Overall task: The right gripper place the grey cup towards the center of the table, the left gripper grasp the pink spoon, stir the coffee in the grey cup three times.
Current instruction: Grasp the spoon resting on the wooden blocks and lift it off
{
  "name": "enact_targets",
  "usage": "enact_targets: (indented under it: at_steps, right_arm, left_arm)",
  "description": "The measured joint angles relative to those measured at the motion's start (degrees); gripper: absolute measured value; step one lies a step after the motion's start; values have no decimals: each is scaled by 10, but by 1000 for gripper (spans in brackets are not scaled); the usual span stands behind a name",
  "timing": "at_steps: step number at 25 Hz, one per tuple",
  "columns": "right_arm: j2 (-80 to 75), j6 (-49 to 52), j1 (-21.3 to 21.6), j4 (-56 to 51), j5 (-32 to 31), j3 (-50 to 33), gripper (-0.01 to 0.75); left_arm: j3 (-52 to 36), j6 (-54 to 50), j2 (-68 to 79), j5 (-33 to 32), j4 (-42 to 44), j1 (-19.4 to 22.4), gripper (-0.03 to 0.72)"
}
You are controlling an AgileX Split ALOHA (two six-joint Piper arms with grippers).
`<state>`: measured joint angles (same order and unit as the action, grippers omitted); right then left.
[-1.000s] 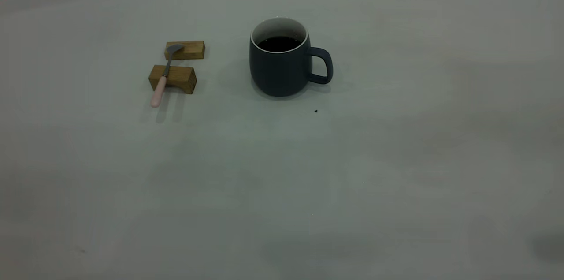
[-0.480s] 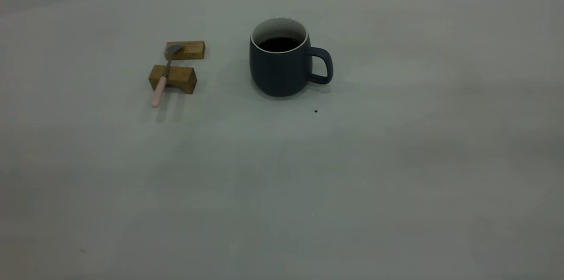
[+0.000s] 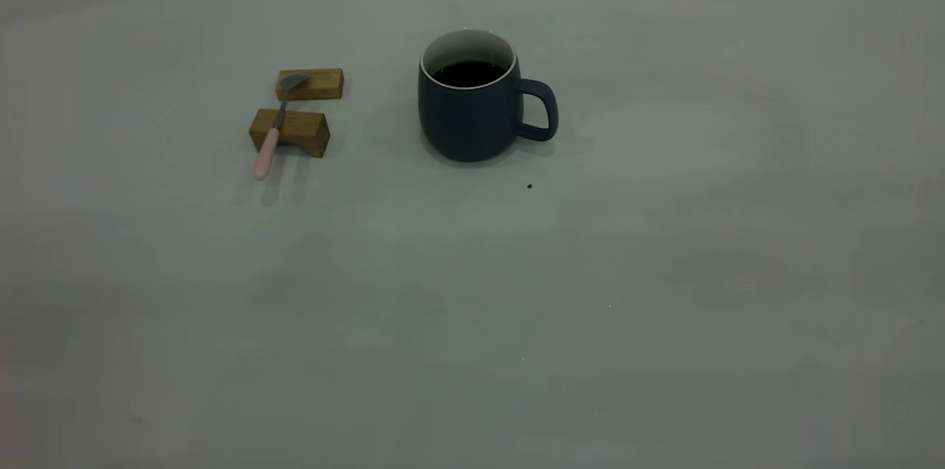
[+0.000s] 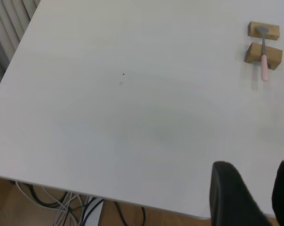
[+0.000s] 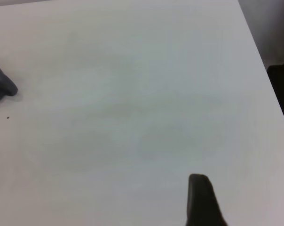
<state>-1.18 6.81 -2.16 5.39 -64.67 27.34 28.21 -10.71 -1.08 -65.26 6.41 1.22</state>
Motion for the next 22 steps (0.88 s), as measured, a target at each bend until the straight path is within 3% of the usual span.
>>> enact_targets:
  at_steps: [19, 22]
  right_arm:
    - [0, 0, 0, 0, -1, -4, 494]
    - [0, 0, 0, 0, -1, -4, 494]
  left_arm:
    - [0, 2, 0, 1, -1, 0, 299]
    - [4, 11, 0, 28, -1, 0, 299]
